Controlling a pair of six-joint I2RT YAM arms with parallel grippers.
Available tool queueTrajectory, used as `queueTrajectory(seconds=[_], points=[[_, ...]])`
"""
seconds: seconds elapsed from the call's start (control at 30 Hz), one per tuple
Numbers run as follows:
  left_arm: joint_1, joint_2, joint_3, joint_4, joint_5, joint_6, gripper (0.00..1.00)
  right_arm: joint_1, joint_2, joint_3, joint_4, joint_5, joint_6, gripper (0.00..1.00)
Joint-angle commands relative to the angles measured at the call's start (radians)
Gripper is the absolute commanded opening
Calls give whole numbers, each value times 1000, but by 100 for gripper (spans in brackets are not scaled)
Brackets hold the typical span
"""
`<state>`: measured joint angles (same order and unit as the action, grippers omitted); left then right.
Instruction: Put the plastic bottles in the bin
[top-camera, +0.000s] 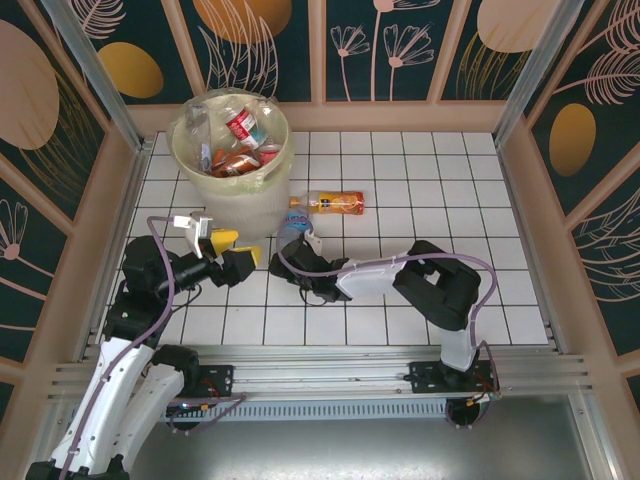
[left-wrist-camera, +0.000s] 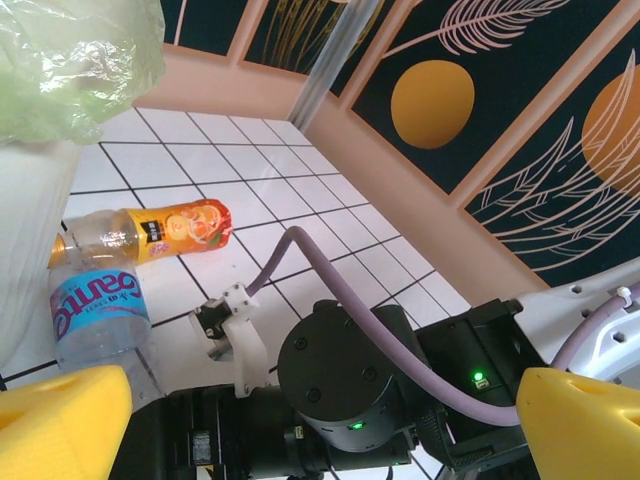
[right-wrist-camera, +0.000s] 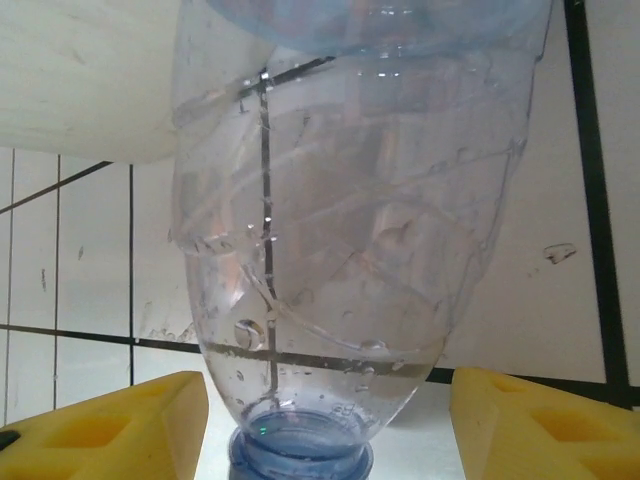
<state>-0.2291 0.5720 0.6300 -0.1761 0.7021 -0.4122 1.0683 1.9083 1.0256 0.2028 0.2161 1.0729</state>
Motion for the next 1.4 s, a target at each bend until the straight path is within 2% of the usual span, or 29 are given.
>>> queueTrajectory(seconds=[0.0, 0.2, 0.4, 0.67, 0.87, 1.37], points=[[-1, -1, -9, 23, 1, 10, 99, -6, -50, -8, -40, 19, -37, 61], [-1, 5, -9, 21, 2, 10, 99, -17, -85, -25, -87, 31, -35, 59], [-1, 6, -9, 20, 2, 10, 99, -25, -103, -33, -137, 41, -10, 61], [-1, 9, -9, 18, 1, 11, 98, -25, -119, -53, -116, 7, -43, 62], [-1, 8, -9, 17, 1, 13, 99, -26, -79, 1, -157, 0, -103, 61], [-1, 5, -8, 15, -1, 15, 99, -44, -22, 33, -192, 4, -57, 62]])
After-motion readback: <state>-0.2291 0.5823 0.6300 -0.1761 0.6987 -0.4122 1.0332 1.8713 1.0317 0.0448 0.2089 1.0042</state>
